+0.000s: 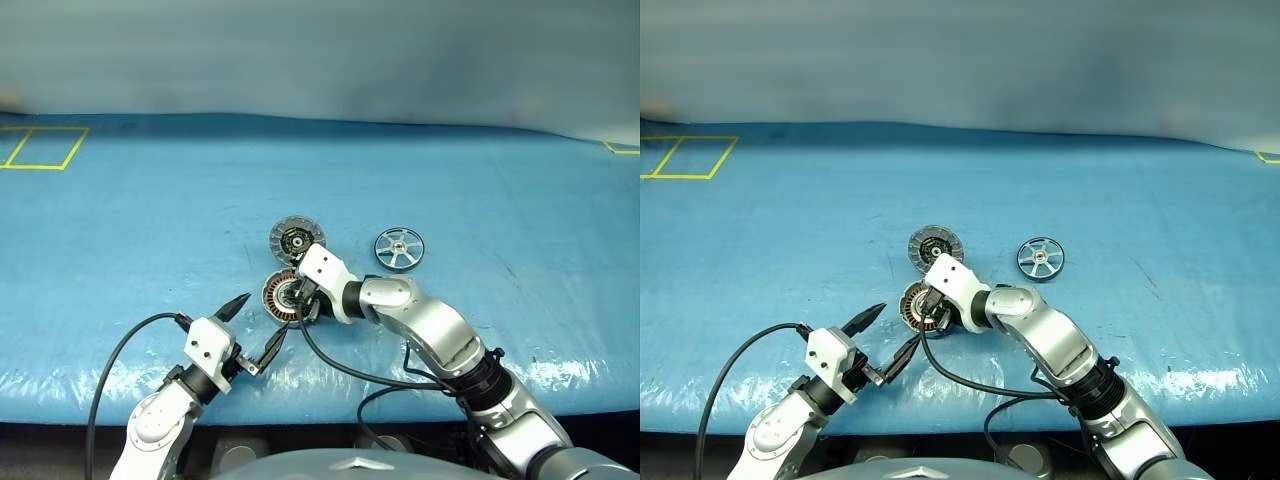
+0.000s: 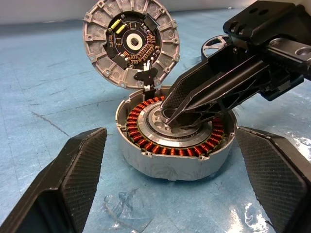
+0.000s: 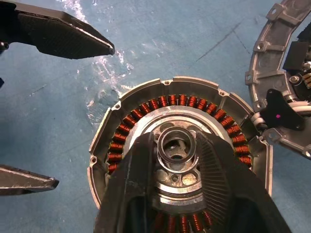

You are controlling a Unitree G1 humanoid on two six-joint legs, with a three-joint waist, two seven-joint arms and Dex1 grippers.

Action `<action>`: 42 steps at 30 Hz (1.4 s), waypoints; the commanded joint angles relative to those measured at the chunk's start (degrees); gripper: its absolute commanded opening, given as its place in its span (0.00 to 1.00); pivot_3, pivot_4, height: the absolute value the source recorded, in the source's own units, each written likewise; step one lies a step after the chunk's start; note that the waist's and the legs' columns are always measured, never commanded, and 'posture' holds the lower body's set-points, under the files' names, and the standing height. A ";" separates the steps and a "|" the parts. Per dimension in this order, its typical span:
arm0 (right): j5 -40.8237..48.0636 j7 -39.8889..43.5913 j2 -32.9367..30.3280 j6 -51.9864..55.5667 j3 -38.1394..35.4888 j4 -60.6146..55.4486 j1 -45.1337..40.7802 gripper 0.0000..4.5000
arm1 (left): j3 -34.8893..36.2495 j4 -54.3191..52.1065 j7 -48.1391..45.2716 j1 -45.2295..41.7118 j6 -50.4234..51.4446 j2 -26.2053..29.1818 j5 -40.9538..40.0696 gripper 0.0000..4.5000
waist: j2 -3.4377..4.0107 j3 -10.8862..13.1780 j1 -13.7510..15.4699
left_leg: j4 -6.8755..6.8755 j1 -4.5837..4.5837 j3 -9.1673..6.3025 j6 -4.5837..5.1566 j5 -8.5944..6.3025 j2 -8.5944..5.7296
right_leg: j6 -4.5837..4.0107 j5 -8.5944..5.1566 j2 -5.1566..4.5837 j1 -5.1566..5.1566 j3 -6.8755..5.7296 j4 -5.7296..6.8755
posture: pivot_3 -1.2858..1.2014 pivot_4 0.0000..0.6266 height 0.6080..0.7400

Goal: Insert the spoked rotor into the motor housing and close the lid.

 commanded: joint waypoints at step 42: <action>6.85 -5.08 5.44 4.61 -6.30 -1.16 2.78 0.00 | -0.69 -1.78 0.49 -1.05 1.05 -0.33 -1.19 1.00 | 0.00 0.00 -0.09 | 0.00 -0.03 0.00 0.00 0.00 0.00 | 0.00 0.00 0.00 -0.04 0.00 0.00 | 0.52 0.24 1.00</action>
